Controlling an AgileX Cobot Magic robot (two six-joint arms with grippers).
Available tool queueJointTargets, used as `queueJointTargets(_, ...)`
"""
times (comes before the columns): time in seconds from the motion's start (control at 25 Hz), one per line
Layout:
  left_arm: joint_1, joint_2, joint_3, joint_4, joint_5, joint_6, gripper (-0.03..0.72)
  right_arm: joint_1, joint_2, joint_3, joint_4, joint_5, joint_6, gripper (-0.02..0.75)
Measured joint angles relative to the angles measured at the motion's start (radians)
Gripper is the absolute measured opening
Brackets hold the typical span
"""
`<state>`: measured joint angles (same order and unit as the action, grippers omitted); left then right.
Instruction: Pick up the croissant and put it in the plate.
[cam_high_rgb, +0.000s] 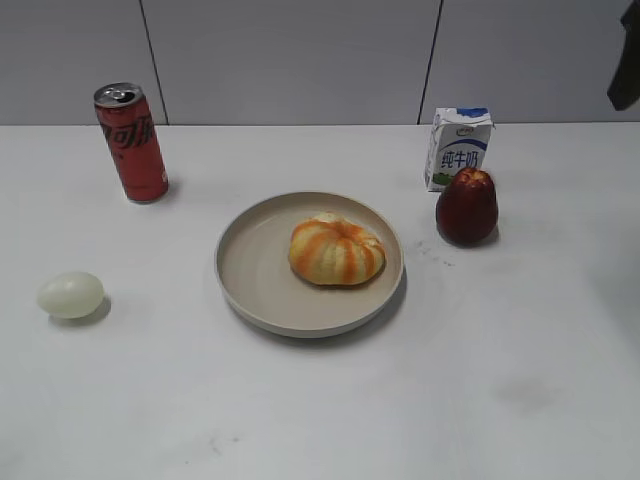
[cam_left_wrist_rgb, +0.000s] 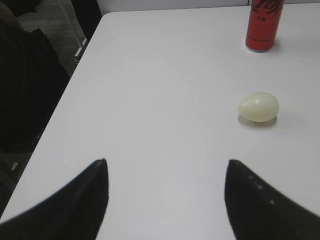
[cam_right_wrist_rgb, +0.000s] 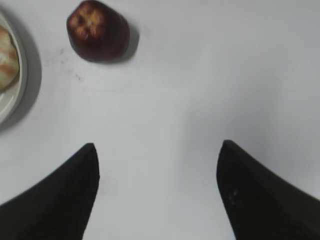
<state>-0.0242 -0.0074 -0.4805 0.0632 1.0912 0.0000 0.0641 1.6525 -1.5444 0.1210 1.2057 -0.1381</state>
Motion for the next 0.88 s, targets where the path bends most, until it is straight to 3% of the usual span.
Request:
queueJointTargets(0.48,0.0,0.0,0.0,0.0,0.0,0.0,0.552,0.0,-0.634,0.591,0.006,-0.067,0.007,0.539)
queueJointTargets(0.88,0.0,0.0,0.0,0.0,0.0,0.0,0.552,0.0,-1.095,0.875,0.006,-0.146,0.048,0.538)
